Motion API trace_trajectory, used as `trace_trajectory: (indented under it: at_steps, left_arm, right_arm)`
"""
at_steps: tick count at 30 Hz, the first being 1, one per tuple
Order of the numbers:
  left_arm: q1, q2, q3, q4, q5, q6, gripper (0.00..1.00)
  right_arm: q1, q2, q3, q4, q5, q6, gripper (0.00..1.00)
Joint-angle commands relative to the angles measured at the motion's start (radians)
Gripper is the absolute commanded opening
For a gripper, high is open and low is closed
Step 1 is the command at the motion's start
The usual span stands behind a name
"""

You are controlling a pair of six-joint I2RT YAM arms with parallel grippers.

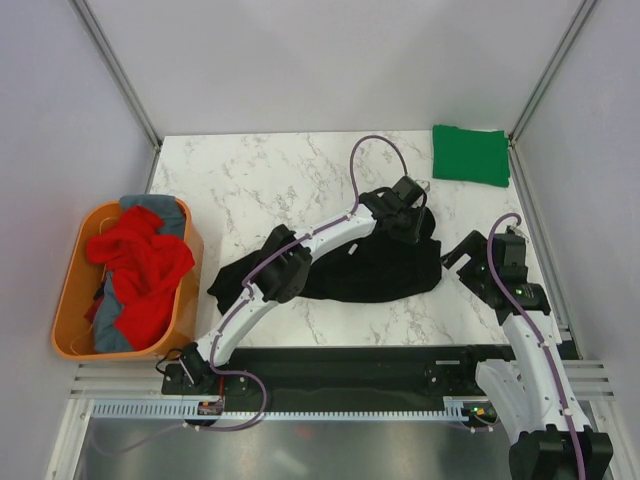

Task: Fold and stack the t-shirts
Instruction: Flatten the tshirt out

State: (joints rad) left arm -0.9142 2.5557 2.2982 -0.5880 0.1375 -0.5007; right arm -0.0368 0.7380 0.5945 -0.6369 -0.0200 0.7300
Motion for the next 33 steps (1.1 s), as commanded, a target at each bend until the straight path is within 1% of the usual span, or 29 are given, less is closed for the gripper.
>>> trace_trajectory:
  at_steps: [1, 6, 9, 12, 13, 14, 19, 23, 24, 29, 30, 32, 33]
  left_arm:
    - [-0.009, -0.061, -0.011, 0.022, 0.079, -0.035, 0.34]
    - [0.001, -0.075, -0.029, 0.033, 0.096, -0.039, 0.34]
    - [0.003, -0.078, -0.043, 0.036, 0.099, -0.038, 0.32]
    - [0.006, -0.077, -0.055, 0.04, 0.1, -0.038, 0.2]
    - [0.008, -0.077, -0.057, 0.045, 0.102, -0.039, 0.08]
    - [0.006, -0.074, -0.059, 0.047, 0.103, -0.039, 0.03]
    - [0.011, -0.11, -0.066, 0.048, 0.103, -0.048, 0.02]
    - [0.029, -0.228, -0.118, 0.048, 0.074, -0.076, 0.02]
    - [0.041, -0.294, -0.132, 0.05, 0.064, -0.081, 0.02]
    - [0.072, -0.486, -0.239, 0.048, 0.039, -0.087, 0.02]
    - [0.08, -0.553, -0.261, 0.05, 0.027, -0.088, 0.02]
    - [0.084, -0.618, -0.336, 0.05, 0.007, -0.091, 0.02]
    - [0.092, -0.658, -0.368, 0.05, -0.021, -0.101, 0.02]
  right_arm:
    - [-0.003, 0.006, -0.01, 0.042, -0.012, 0.002, 0.98]
    - [-0.003, 0.009, -0.018, 0.046, -0.015, 0.003, 0.98]
    - [-0.003, 0.008, -0.024, 0.051, -0.015, 0.003, 0.98]
    - [-0.003, 0.009, -0.033, 0.052, -0.017, 0.003, 0.98]
    - [-0.003, 0.009, -0.038, 0.054, -0.017, 0.005, 0.98]
    - [-0.003, 0.009, -0.041, 0.055, -0.018, 0.005, 0.98]
    - [-0.003, 0.011, -0.045, 0.059, -0.009, -0.001, 0.98]
    - [-0.003, 0.023, -0.018, 0.059, -0.006, -0.006, 0.98]
    - [-0.003, 0.034, -0.012, 0.06, -0.006, -0.006, 0.98]
    - [-0.003, 0.083, 0.027, 0.095, -0.04, -0.014, 0.98]
    - [-0.002, 0.105, 0.027, 0.111, -0.066, -0.018, 0.98]
    - [0.0, 0.148, 0.033, 0.152, -0.104, -0.046, 0.94]
    - [0.002, 0.211, 0.043, 0.157, -0.124, -0.058, 0.93]
